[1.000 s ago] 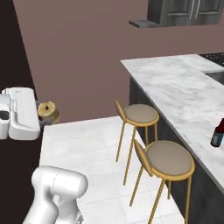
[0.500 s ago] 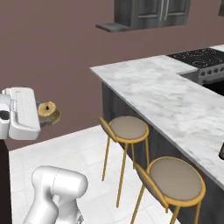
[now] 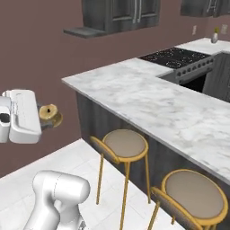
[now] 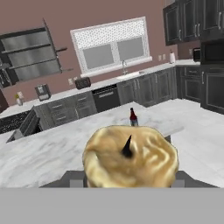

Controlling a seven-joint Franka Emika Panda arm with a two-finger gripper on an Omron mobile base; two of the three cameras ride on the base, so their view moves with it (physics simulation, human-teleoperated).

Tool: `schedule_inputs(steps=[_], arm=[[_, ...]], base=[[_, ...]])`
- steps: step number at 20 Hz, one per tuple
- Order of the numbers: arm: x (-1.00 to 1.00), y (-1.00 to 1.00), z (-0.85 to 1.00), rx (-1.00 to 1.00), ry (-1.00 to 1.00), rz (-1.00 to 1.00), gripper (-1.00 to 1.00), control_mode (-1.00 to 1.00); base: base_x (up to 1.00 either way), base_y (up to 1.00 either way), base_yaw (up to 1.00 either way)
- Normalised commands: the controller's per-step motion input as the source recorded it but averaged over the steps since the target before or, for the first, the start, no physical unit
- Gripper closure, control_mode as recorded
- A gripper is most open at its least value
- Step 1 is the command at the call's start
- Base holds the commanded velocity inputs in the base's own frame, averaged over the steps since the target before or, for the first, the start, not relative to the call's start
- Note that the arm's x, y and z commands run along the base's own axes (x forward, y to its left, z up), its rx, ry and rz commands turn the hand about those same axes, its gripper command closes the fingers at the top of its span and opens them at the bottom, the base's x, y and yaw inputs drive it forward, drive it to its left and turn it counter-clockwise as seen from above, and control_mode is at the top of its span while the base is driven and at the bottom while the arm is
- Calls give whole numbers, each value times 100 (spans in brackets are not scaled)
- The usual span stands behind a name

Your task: Get the candle and the beer from the cabinet and move them to the dining counter.

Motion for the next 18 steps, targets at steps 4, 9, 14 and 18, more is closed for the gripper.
schedule_inputs(steps=[4,9,14,18], arm=[[0,0,0,0,0,0,100,100],[0,0,0,0,0,0,100,100],[0,0,0,0,0,0,100,100],[0,0,0,0,0,0,100,100]], base=[[59,26,-47],[40,0,-38],[28,0,-42],[37,3,-45]])
